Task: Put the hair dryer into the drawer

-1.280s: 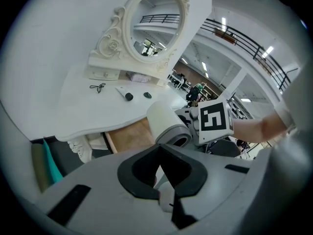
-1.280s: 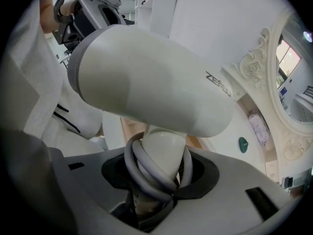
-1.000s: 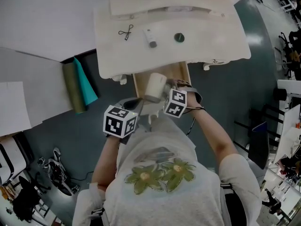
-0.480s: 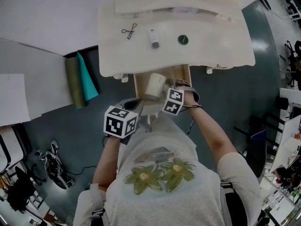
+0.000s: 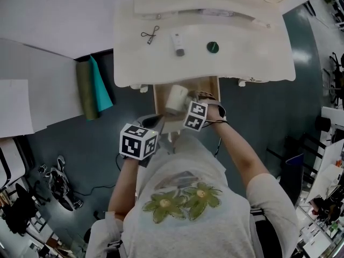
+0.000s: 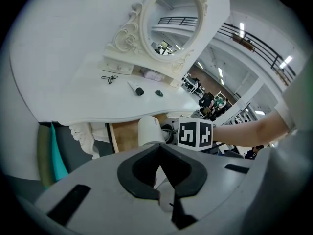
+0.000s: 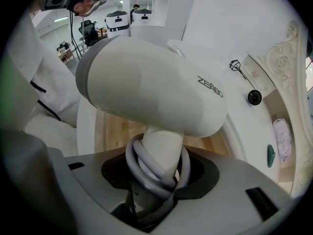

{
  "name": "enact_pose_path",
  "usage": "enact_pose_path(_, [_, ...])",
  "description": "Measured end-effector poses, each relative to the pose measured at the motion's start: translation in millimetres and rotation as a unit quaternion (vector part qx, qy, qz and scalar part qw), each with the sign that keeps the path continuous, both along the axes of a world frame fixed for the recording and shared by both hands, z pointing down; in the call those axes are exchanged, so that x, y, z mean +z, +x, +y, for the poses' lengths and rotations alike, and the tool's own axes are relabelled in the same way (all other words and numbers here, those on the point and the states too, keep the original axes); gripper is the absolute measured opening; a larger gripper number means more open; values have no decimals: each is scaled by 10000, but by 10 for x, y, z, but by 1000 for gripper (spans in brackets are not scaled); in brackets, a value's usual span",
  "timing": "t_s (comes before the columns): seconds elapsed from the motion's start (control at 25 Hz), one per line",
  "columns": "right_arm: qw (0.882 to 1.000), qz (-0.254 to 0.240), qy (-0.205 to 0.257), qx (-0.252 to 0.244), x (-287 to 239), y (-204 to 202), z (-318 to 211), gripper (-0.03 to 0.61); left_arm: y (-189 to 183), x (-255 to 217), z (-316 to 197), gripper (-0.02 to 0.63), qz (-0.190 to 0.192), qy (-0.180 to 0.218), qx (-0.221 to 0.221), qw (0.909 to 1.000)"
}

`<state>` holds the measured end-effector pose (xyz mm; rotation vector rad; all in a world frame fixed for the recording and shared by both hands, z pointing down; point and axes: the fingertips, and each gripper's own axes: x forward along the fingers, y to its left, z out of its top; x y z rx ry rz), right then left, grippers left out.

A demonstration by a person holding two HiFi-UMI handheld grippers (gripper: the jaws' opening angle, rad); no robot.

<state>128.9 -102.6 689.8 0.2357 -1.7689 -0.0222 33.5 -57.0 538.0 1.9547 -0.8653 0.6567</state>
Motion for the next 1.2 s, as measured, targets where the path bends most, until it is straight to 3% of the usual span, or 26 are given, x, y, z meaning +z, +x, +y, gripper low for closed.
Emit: enact_pose_path(1.2, [9995,260,-194,62,686,-103,-33,209,-74,202,-3,9,-143,-288,-204,9993])
